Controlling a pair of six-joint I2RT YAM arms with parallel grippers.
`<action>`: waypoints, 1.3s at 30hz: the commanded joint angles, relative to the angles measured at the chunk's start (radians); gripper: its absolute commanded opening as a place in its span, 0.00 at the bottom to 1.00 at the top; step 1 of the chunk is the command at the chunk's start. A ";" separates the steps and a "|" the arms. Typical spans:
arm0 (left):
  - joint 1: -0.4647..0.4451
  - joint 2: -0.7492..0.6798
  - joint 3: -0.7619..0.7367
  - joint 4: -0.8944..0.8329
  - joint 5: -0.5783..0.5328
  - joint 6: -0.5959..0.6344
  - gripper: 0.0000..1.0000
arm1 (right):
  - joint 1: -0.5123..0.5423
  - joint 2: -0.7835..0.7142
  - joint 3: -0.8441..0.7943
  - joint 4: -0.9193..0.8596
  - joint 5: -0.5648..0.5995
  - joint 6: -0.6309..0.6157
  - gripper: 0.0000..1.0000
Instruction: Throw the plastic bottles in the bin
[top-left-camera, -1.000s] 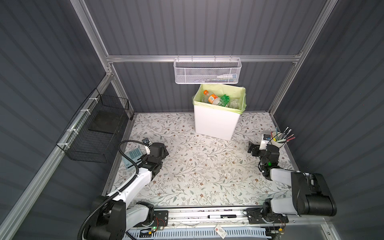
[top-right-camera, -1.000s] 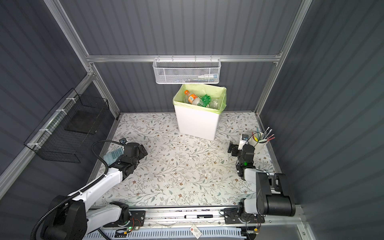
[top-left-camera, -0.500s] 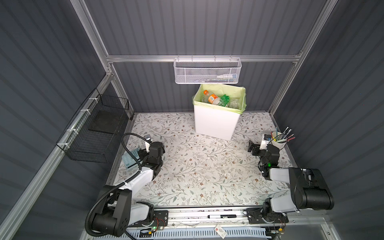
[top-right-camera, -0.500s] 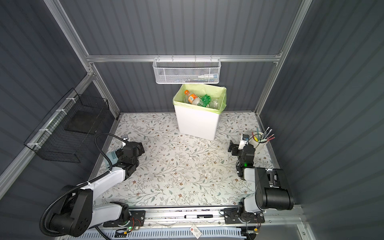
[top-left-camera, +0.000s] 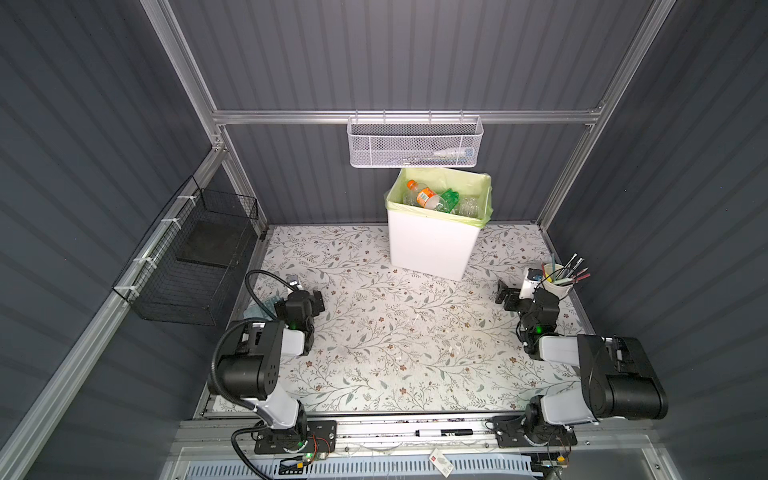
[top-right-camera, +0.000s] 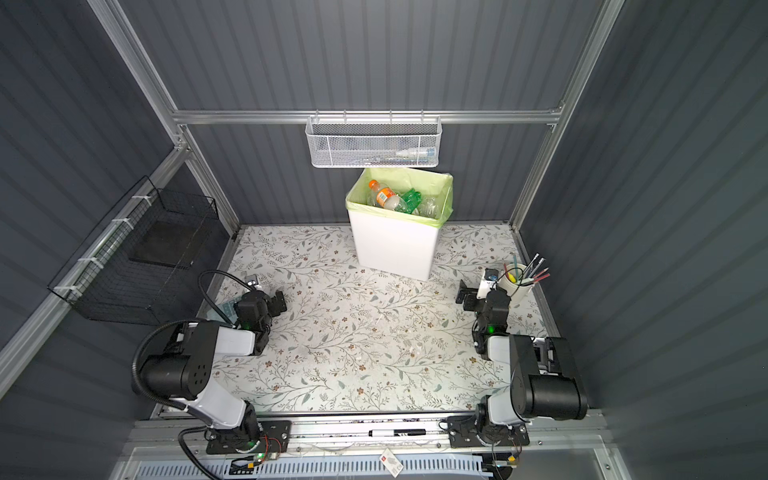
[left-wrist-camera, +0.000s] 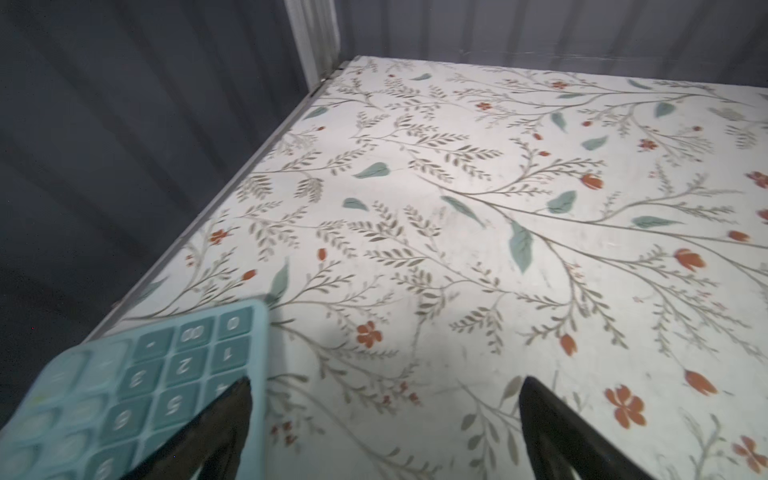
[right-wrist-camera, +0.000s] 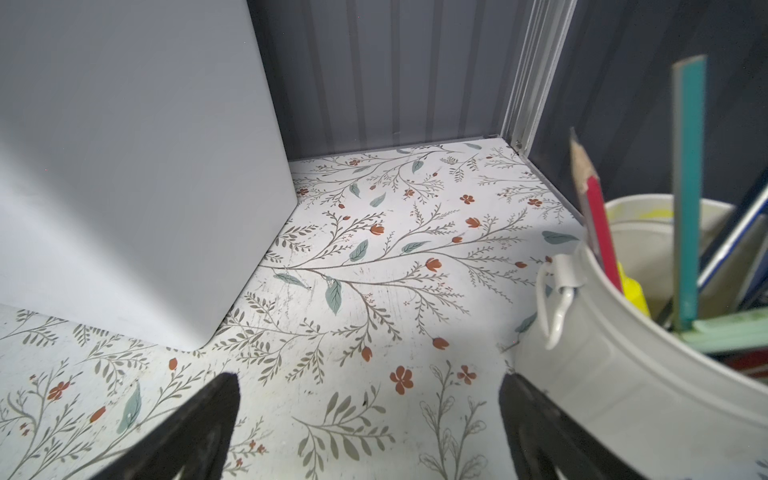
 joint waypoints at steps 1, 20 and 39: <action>0.004 0.007 0.012 0.049 0.086 0.033 1.00 | -0.004 0.000 -0.003 0.023 -0.007 0.009 0.99; 0.004 0.034 0.029 0.057 0.075 0.041 1.00 | -0.004 0.000 -0.005 0.026 -0.006 0.008 0.99; 0.004 0.034 0.029 0.058 0.077 0.041 1.00 | -0.003 0.001 -0.002 0.019 -0.008 0.006 0.99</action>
